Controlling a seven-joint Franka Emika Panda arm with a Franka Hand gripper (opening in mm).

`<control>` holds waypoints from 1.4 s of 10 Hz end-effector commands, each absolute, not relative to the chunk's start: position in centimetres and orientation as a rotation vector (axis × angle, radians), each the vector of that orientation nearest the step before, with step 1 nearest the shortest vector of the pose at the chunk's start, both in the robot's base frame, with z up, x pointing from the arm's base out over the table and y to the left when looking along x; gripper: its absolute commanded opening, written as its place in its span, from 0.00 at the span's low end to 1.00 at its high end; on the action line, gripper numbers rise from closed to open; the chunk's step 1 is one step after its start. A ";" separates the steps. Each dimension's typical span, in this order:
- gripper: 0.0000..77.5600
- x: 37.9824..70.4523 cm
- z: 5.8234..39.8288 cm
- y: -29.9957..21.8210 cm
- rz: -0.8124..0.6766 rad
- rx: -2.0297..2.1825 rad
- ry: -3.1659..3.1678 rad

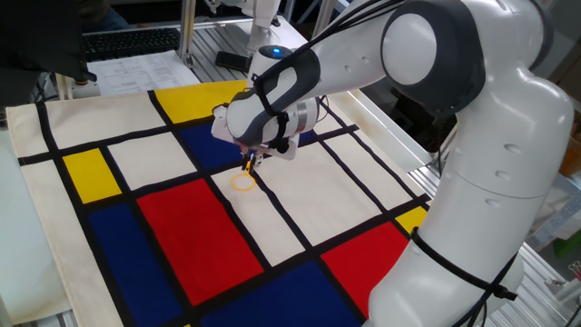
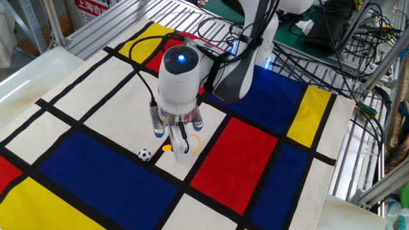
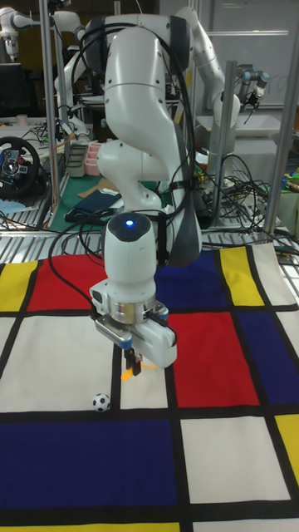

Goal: Attach the bubble ring to the ball

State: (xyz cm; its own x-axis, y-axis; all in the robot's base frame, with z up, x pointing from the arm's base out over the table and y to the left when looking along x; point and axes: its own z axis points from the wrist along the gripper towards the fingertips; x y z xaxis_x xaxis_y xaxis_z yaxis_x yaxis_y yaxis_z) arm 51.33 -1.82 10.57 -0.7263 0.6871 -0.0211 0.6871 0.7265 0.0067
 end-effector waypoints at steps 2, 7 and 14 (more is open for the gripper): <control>0.02 54.2 11.8 -3.6 -0.009 1.100 2.891; 0.02 55.3 11.5 -5.1 -0.008 1.035 2.904; 0.02 57.2 11.9 -6.7 -0.008 0.969 2.919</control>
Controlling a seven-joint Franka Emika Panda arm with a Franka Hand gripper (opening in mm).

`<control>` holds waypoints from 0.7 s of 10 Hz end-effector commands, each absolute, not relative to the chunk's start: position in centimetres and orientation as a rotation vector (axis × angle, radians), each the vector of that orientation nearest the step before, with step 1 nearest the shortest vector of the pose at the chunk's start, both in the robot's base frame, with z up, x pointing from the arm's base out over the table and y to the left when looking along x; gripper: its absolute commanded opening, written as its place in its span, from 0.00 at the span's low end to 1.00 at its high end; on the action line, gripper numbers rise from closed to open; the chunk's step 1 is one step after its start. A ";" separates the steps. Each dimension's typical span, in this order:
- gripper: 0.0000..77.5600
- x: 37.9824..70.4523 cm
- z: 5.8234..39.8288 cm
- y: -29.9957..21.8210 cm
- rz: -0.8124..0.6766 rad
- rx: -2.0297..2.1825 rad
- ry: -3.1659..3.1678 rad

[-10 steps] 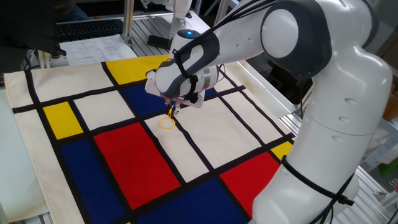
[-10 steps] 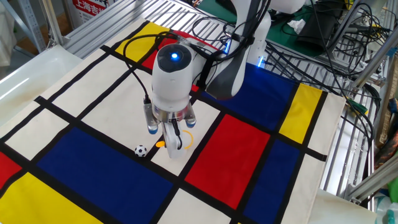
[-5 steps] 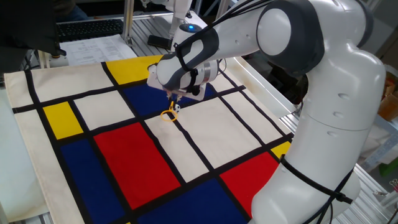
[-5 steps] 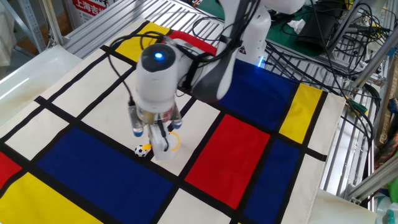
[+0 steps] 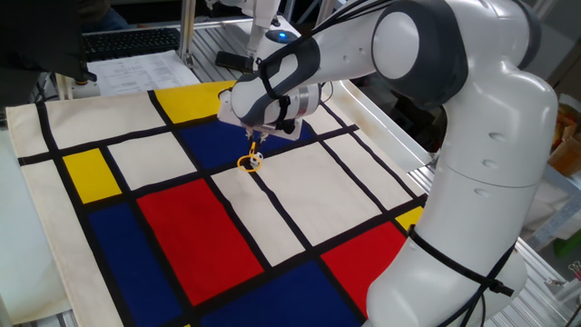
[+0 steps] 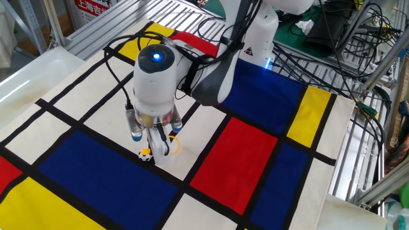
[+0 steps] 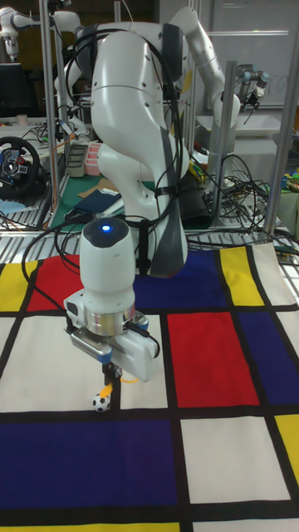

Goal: Attach the bubble ring to the ball

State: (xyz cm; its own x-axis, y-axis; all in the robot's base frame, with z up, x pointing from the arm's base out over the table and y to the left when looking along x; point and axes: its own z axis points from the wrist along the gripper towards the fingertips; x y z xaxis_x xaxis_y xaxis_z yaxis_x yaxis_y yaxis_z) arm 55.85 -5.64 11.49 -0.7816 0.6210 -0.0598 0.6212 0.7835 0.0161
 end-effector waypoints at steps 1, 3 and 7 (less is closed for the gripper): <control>0.02 57.4 11.9 -7.0 -0.005 0.958 2.924; 0.02 57.7 11.9 -7.3 -0.001 0.947 2.929; 0.02 58.2 11.6 -8.3 0.006 0.895 2.945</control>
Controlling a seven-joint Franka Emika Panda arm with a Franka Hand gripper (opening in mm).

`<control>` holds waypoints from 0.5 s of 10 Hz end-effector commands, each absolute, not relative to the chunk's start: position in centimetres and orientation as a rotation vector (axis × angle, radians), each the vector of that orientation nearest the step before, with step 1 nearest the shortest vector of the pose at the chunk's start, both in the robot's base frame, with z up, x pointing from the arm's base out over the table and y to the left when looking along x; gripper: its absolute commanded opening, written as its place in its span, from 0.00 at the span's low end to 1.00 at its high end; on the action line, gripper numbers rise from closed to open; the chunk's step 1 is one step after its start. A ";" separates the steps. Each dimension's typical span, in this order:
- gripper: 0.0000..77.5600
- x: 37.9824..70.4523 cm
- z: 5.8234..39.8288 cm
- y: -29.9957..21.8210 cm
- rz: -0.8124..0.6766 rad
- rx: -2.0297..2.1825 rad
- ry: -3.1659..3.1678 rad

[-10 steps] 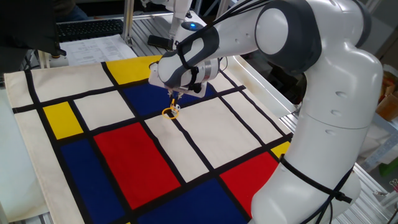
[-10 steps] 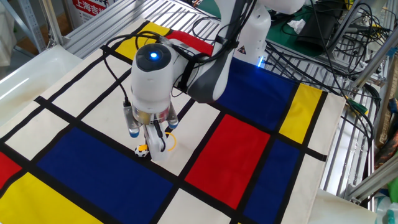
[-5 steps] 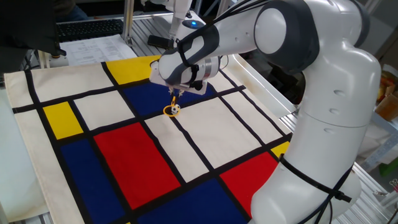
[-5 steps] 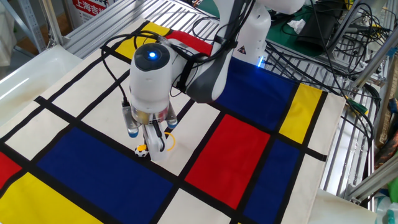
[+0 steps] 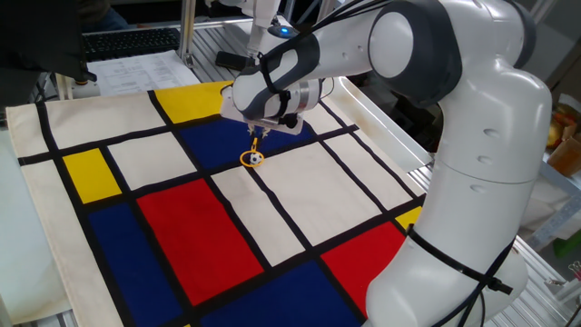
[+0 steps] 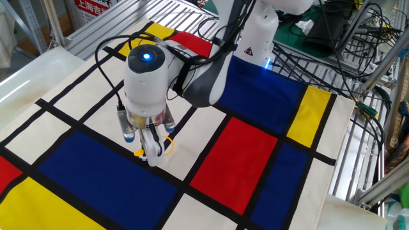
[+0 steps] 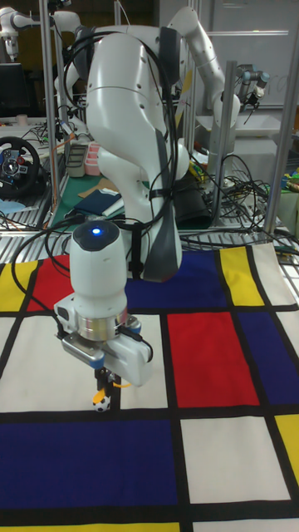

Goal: Attach the bubble ring to the ball

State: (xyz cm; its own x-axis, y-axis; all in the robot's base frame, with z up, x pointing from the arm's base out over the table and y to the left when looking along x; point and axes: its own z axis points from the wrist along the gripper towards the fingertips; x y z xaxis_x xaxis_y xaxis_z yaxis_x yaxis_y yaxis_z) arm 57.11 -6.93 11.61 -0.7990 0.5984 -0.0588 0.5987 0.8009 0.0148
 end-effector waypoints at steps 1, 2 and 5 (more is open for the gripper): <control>0.02 58.4 11.6 -8.5 0.008 0.883 2.950; 0.02 58.5 11.6 -8.6 0.009 0.879 2.953; 0.02 58.7 11.4 -8.8 0.015 0.866 2.958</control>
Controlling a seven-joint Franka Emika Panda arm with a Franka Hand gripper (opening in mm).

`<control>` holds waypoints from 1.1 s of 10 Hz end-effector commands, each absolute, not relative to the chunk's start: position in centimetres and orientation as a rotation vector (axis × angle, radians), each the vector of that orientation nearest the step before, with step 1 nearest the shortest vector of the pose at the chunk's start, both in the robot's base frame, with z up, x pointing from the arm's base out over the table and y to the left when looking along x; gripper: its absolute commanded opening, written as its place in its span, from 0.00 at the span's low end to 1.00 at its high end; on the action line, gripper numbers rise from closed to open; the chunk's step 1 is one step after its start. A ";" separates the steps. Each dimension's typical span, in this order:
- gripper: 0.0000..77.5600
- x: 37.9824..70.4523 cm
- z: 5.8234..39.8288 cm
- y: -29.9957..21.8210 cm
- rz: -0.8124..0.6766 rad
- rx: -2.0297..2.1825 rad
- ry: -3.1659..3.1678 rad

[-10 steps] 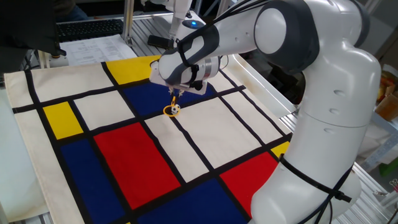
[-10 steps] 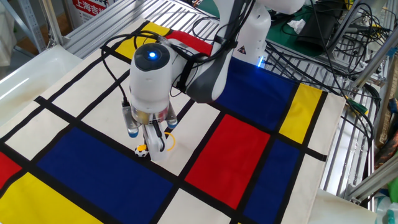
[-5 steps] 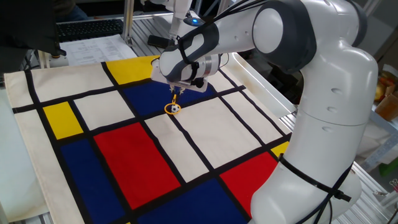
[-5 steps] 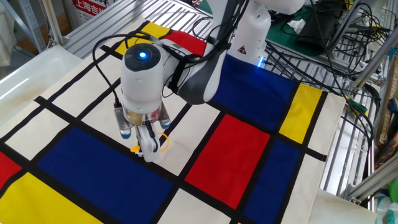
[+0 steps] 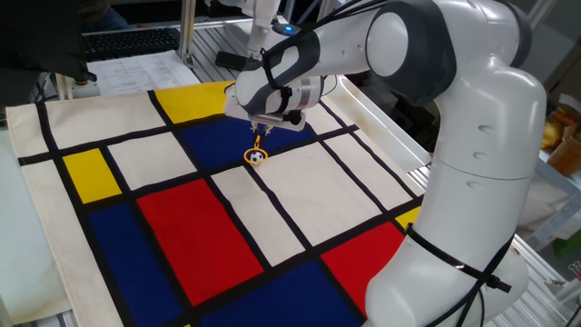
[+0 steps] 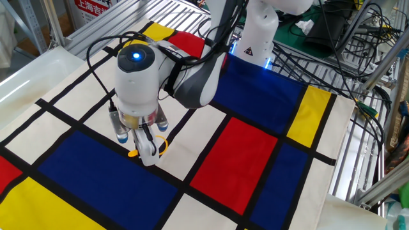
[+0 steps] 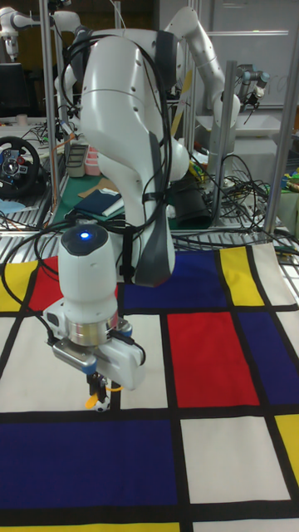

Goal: Attach the bubble ring to the ball

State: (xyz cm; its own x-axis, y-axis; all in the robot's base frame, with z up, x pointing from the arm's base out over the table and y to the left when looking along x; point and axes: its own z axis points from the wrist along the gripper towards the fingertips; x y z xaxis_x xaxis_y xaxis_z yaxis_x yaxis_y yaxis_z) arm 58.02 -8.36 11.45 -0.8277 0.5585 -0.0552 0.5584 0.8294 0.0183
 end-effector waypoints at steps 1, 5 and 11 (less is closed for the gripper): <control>0.02 58.8 11.3 -8.9 0.021 0.853 2.963; 0.02 59.1 10.9 -9.0 0.034 0.833 2.973; 0.02 59.9 10.4 -9.5 0.049 0.801 2.981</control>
State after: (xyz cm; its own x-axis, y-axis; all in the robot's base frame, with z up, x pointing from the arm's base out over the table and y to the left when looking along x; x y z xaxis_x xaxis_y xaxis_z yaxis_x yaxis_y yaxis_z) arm 59.71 -9.43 10.23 -0.8637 0.5022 -0.0430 0.5007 0.8646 0.0420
